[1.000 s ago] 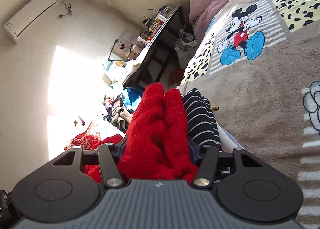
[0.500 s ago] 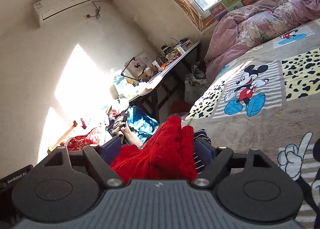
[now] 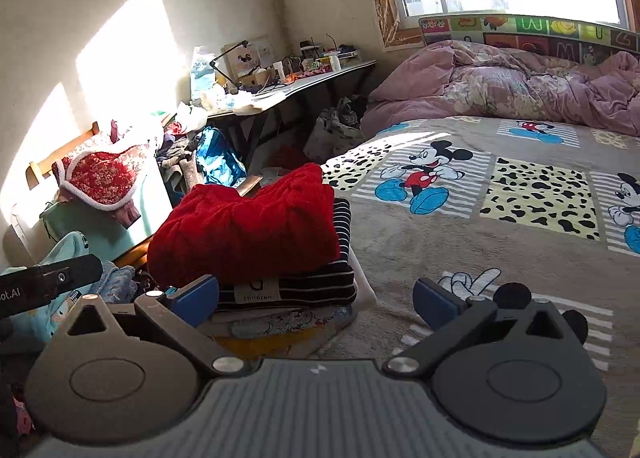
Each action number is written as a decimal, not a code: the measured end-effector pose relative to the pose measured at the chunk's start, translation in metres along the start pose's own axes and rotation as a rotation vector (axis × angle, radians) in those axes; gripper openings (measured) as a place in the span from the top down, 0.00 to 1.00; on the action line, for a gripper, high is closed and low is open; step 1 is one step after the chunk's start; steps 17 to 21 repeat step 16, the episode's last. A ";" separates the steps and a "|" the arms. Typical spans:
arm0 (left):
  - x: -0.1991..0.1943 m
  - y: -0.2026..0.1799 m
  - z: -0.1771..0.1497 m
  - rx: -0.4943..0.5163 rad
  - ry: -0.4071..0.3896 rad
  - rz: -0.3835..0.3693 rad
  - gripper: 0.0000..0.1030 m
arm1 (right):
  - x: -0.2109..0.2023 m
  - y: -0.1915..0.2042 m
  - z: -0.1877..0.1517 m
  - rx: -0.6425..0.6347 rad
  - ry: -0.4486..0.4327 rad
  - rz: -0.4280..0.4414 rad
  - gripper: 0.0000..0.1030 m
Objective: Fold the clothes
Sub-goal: 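Lower the sweater onto the striped clothes stack and open both grippers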
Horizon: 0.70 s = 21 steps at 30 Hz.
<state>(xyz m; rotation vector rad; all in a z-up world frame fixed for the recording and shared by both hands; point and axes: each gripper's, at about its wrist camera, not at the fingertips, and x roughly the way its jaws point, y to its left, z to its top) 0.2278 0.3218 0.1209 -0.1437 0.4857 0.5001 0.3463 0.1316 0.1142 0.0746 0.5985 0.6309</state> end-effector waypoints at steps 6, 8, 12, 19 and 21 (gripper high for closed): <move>-0.020 -0.007 -0.008 0.058 0.059 0.038 0.00 | -0.028 0.022 -0.012 -0.098 0.008 -0.072 0.00; -0.030 -0.007 -0.010 0.053 0.052 0.046 0.00 | -0.037 0.029 -0.013 -0.119 0.009 -0.075 0.00; -0.046 -0.004 -0.012 0.022 0.041 0.031 0.00 | -0.056 0.038 -0.013 -0.131 0.000 -0.070 0.00; -0.065 -0.009 -0.016 0.018 0.005 0.050 0.01 | -0.073 0.042 -0.015 -0.113 -0.005 -0.053 0.00; -0.065 -0.009 -0.016 0.018 0.005 0.050 0.01 | -0.073 0.042 -0.015 -0.113 -0.005 -0.053 0.00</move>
